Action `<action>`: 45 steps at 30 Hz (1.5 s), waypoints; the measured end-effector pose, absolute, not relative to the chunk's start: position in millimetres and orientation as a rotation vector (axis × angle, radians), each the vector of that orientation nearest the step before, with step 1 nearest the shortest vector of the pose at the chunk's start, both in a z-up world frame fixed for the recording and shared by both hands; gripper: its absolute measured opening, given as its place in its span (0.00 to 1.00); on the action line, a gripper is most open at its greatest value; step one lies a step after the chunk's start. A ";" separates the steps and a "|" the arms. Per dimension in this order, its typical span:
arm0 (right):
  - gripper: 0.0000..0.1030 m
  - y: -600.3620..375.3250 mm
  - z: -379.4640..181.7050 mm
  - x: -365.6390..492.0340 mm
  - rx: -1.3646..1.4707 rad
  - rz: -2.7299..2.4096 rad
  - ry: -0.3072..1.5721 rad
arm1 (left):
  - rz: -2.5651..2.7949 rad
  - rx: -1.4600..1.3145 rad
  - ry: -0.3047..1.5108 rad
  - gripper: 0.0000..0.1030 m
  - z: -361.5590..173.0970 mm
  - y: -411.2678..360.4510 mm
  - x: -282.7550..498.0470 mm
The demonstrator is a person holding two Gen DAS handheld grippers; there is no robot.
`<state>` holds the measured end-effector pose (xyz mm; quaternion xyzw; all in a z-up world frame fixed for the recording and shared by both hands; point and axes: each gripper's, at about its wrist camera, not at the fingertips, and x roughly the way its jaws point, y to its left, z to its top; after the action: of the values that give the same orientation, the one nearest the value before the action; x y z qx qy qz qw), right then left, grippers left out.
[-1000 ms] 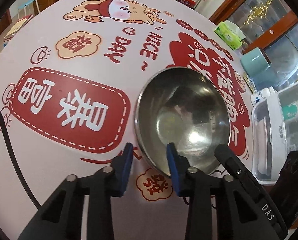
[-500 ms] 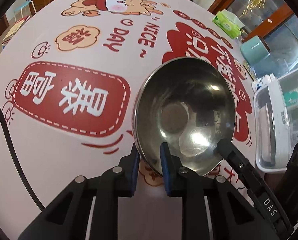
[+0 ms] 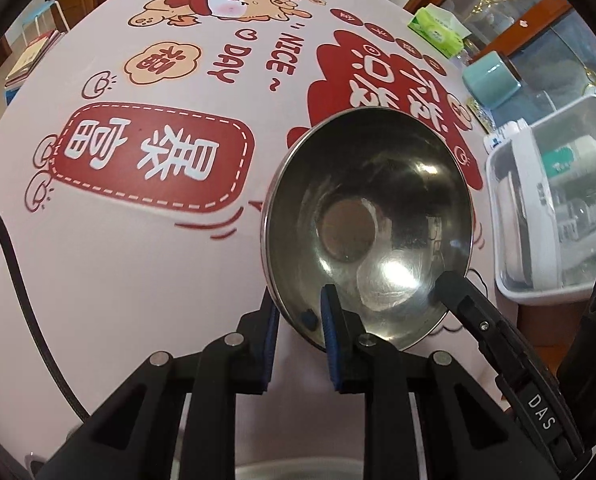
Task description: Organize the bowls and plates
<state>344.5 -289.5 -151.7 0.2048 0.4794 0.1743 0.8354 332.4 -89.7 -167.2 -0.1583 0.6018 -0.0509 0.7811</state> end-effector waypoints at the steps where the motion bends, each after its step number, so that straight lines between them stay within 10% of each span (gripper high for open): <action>1: 0.14 -289.4 -148.5 339.8 0.432 0.368 1.014 | -0.112 -0.341 1.298 0.19 -164.1 -89.5 327.8; 45: 0.14 -250.4 -92.2 173.1 0.285 0.532 1.017 | -0.155 -0.365 1.252 0.19 -110.0 -53.4 134.1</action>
<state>173.1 -250.4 -92.2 0.1345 0.4793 0.2507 0.8303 134.1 -53.4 -110.0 -0.1698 0.5820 -0.0721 0.7920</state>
